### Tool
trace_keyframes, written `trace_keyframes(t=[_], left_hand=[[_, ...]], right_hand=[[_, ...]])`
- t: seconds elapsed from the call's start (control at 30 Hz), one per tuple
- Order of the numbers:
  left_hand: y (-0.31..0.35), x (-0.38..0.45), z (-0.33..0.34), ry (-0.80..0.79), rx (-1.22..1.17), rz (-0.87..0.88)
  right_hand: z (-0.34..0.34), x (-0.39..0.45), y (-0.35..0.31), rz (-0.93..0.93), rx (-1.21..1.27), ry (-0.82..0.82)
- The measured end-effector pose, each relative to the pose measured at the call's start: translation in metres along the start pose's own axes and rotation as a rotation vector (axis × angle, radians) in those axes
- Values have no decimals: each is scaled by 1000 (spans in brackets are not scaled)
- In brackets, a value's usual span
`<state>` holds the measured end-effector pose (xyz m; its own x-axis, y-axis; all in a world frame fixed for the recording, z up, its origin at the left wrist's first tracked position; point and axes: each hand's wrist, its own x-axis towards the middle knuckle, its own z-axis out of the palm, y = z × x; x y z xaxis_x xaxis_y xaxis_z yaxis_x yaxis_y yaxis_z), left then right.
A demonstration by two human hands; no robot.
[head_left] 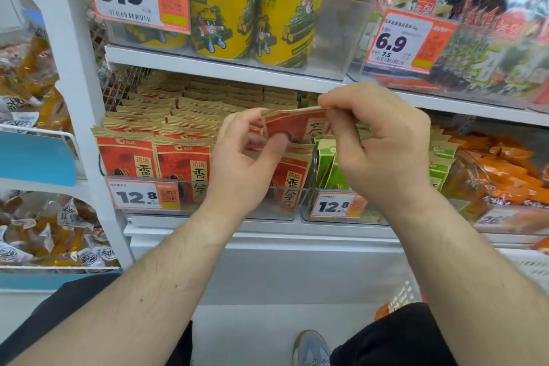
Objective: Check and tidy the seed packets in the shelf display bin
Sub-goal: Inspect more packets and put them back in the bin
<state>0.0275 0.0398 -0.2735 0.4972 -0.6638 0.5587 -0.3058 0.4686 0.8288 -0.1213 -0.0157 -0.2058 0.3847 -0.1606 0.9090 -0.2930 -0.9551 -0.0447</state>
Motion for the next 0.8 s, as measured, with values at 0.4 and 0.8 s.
trace_keyframes(t=[0.4,0.8], left_hand=[[33,-26,0,-204,-504,-301],[11,-36,16,-27,-527,-604]], right_hand=[[-14,6,-26,611,447,-225],[19,-42,-16,1097,659,-193]])
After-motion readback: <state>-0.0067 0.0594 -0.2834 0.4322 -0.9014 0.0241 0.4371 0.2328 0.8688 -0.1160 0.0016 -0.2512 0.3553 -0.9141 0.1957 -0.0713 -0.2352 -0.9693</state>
